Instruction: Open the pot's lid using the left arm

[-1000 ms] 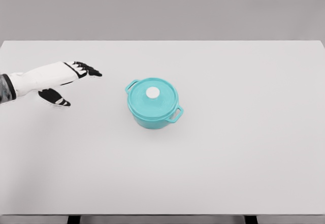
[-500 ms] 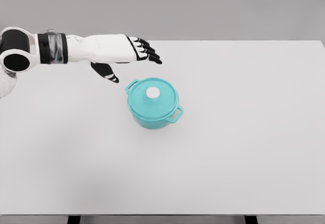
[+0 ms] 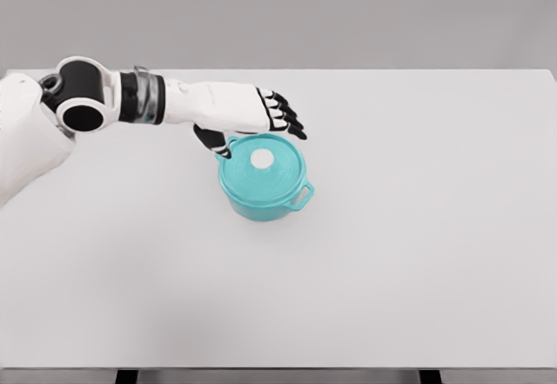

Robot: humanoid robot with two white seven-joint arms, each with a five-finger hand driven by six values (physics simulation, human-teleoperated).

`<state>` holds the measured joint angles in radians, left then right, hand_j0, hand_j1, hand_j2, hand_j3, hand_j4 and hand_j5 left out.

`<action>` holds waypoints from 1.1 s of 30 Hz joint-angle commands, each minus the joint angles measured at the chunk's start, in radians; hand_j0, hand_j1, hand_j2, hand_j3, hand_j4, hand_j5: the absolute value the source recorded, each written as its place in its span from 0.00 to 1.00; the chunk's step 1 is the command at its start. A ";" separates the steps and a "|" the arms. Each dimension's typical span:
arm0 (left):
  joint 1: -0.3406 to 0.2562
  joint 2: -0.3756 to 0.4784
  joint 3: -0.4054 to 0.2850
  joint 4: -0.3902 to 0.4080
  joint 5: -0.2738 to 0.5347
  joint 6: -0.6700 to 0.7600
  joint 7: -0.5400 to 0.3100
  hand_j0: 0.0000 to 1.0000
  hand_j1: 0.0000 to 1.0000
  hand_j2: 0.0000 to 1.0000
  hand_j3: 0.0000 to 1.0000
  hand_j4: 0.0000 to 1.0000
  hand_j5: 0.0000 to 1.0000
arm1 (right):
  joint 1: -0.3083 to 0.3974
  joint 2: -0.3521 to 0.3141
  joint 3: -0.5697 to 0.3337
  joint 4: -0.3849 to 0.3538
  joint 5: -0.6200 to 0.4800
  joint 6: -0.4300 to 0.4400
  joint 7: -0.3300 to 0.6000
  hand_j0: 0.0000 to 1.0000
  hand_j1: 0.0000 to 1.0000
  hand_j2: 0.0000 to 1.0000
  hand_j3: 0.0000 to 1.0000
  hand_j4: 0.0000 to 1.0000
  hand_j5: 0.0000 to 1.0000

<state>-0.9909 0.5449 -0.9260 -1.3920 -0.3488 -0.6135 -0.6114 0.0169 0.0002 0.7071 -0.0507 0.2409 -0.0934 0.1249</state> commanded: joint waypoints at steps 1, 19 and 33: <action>0.000 -0.006 -0.019 0.001 0.004 0.003 0.001 0.99 0.99 0.99 0.99 0.99 0.99 | 0.002 0.000 0.000 0.000 0.000 0.000 0.001 1.00 1.00 1.00 1.00 1.00 1.00; 0.008 -0.011 -0.036 0.010 -0.045 0.003 0.001 0.73 0.73 0.73 0.73 0.73 0.73 | 0.002 0.000 0.000 0.000 0.000 0.000 0.001 1.00 1.00 1.00 1.00 1.00 1.00; 0.009 -0.022 -0.065 0.011 -0.045 0.003 0.001 0.75 0.75 0.75 0.75 0.75 0.75 | 0.000 0.000 0.000 0.000 0.000 0.000 -0.001 1.00 1.00 1.00 1.00 1.00 1.00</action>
<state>-0.9817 0.5241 -0.9895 -1.3820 -0.3989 -0.6134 -0.6113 0.0184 0.0002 0.7071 -0.0507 0.2409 -0.0932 0.1251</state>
